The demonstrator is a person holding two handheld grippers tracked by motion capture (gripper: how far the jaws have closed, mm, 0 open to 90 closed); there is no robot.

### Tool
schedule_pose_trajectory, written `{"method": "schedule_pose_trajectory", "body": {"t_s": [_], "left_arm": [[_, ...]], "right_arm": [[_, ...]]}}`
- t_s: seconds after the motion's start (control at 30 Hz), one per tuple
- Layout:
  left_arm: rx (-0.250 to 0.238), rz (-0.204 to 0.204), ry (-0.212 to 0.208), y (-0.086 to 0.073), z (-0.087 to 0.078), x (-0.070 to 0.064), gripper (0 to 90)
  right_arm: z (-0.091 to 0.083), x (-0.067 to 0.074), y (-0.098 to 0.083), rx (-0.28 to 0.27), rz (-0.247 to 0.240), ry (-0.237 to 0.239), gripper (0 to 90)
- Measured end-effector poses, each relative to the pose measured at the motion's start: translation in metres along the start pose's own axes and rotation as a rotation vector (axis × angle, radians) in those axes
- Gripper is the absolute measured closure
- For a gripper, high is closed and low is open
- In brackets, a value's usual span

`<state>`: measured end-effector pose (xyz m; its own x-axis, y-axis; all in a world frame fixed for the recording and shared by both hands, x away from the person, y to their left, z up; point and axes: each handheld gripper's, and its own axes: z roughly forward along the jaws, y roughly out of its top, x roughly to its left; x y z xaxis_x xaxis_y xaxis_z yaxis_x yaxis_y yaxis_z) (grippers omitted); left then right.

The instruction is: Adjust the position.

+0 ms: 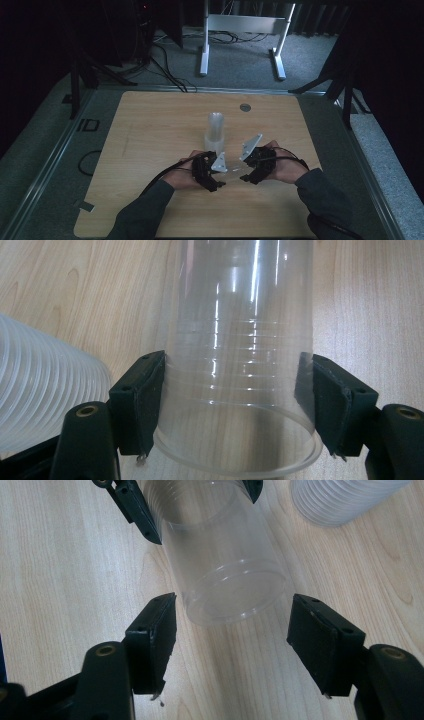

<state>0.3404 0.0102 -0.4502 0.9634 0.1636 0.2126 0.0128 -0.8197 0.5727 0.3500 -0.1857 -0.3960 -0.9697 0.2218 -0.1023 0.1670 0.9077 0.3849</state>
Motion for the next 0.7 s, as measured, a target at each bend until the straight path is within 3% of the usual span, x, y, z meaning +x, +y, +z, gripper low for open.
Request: {"method": "schedule_pose_trajectory", "body": {"t_s": [0.7], "left_arm": [[0.038,0.059,0.018,0.004,0.005,-0.01,29.7]], "right_arm": [[0.015,0.005,0.007,0.094,-0.058,0.019,33.2]]}}
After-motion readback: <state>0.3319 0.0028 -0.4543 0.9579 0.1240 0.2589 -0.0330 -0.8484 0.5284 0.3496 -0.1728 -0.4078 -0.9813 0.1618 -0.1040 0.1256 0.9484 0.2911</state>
